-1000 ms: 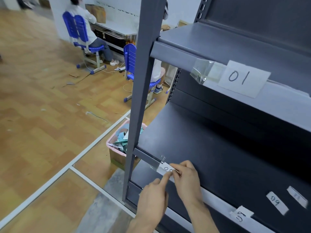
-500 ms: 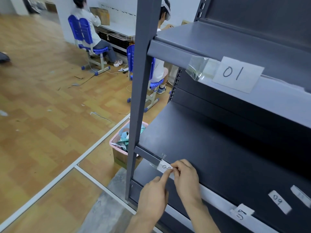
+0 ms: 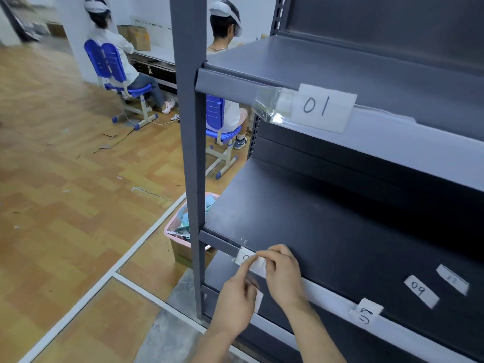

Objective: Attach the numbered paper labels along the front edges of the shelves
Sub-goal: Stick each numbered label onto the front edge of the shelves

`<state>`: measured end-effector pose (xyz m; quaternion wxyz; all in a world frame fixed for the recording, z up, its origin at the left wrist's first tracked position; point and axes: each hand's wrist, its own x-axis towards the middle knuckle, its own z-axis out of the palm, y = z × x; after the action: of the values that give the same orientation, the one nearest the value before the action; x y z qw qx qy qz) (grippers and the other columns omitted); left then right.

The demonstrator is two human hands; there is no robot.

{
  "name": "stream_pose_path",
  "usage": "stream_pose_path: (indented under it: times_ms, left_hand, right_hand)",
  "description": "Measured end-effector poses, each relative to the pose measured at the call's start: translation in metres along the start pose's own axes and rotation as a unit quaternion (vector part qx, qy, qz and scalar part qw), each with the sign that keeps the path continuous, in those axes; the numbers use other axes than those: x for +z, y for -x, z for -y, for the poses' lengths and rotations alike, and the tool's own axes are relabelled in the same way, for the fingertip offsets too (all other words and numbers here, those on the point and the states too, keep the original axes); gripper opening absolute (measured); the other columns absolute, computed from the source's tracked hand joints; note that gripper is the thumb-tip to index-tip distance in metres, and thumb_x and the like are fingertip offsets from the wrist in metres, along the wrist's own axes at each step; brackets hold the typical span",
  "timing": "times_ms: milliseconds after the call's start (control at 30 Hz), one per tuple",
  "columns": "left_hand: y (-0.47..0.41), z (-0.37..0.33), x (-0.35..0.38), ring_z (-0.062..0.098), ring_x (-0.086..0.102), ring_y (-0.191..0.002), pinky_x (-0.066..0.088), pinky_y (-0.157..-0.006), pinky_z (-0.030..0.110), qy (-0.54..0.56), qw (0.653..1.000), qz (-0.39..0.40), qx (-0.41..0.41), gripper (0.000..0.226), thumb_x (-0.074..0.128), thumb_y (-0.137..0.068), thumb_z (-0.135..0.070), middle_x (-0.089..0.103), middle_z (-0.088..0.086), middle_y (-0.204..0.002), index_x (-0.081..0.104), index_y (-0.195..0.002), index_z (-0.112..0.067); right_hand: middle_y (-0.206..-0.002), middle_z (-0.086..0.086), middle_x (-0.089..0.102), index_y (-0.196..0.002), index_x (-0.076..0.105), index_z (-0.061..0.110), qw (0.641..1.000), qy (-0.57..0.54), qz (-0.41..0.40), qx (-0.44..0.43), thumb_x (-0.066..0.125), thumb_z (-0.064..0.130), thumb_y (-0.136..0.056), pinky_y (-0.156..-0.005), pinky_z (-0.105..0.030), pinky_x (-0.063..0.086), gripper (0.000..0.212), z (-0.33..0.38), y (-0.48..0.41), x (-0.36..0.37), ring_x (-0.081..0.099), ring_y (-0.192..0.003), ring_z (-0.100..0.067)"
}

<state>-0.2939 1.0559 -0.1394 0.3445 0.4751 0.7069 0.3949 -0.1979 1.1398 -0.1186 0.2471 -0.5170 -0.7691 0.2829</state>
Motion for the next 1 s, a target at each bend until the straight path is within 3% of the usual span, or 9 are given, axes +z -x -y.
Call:
stream_pose_path:
  times_ms: [133,233,367,467,667,767,900,1000]
  left_hand:
    - [0.006,-0.005,-0.01,0.017,0.059,-0.09,0.047,-0.066,0.011,0.223,0.973,-0.036,-0.057,0.042,0.041,-0.102,-0.016,0.066,-0.003,-0.113,0.045,-0.129,-0.048]
    - [0.01,-0.011,-0.017,0.013,0.059,-0.089,0.045,-0.055,0.015,0.34,0.933,-0.044,-0.112,0.032,0.043,-0.103,-0.018,0.071,0.002,-0.109,0.061,-0.121,-0.038]
    - [0.009,-0.018,-0.014,0.013,0.06,-0.087,0.044,-0.054,0.016,0.424,0.897,-0.024,-0.122,0.031,0.042,-0.102,-0.01,0.073,0.007,-0.109,0.065,-0.118,-0.024]
    - [0.012,-0.019,-0.009,0.013,0.063,-0.092,0.049,-0.062,0.017,0.438,0.891,0.0,-0.117,0.03,0.043,-0.101,-0.009,0.073,0.007,-0.108,0.064,-0.119,-0.019]
    - [0.018,-0.018,0.004,0.012,0.063,-0.089,0.051,-0.075,0.027,0.381,0.92,0.025,-0.094,0.028,0.046,-0.101,-0.013,0.071,0.0,-0.092,0.065,-0.117,-0.024]
    - [0.021,-0.018,0.011,0.012,0.063,-0.085,0.052,-0.072,0.027,0.352,0.931,0.031,-0.087,0.027,0.045,-0.101,-0.012,0.071,-0.002,-0.09,0.066,-0.115,-0.025]
    - [0.025,-0.027,0.022,-0.001,0.058,-0.066,0.045,-0.058,0.014,0.287,0.956,0.034,-0.042,0.028,0.045,-0.101,-0.009,0.065,-0.009,-0.076,0.068,-0.107,-0.023]
    - [0.025,-0.033,0.034,0.001,0.048,-0.058,0.041,-0.058,0.014,0.24,0.97,0.045,0.001,0.028,0.046,-0.099,-0.007,0.055,-0.016,-0.062,0.07,-0.103,-0.022]
  right_hand:
    - [-0.106,0.02,0.059,-0.109,0.067,0.026,0.998,-0.049,-0.039,-0.018,0.05,0.005,-0.092,-0.088,-0.018,0.047,0.032,-0.001,0.021,-0.015,0.058,-0.101,-0.001]
    - [-0.107,0.021,0.057,-0.111,0.063,0.035,0.996,-0.082,0.017,-0.037,0.06,0.011,-0.088,-0.084,-0.016,0.048,0.033,-0.002,0.043,-0.029,0.058,-0.099,-0.006]
    - [-0.112,0.023,0.053,-0.118,0.052,0.052,0.994,-0.067,0.078,-0.044,0.071,0.023,-0.08,-0.08,-0.016,0.047,0.052,0.0,0.061,-0.038,0.056,-0.089,-0.009]
    - [-0.112,0.031,0.053,-0.12,0.044,0.059,0.994,-0.083,0.072,-0.013,0.074,0.023,-0.08,-0.08,-0.016,0.048,0.061,-0.001,0.068,-0.041,0.054,-0.088,-0.005]
    - [-0.107,0.018,0.057,-0.117,0.054,0.052,0.994,-0.077,0.069,-0.021,0.073,0.017,-0.08,-0.08,-0.019,0.048,0.054,-0.007,0.078,-0.049,0.055,-0.081,-0.012]
    - [-0.103,0.019,0.058,-0.112,0.054,0.055,0.994,-0.08,0.067,0.015,0.072,0.017,-0.079,-0.08,-0.02,0.049,0.053,-0.013,0.085,-0.05,0.055,-0.082,-0.01]
    - [-0.096,0.019,0.064,-0.109,0.054,0.046,0.988,-0.124,0.07,0.056,0.074,0.021,-0.077,-0.074,-0.018,0.05,0.046,-0.02,0.093,-0.055,0.059,-0.079,-0.005]
    - [-0.075,0.01,0.062,-0.11,0.054,0.043,0.982,-0.168,0.041,0.073,0.072,0.02,-0.08,-0.065,-0.017,0.048,0.042,-0.025,0.1,-0.064,0.056,-0.066,-0.007]
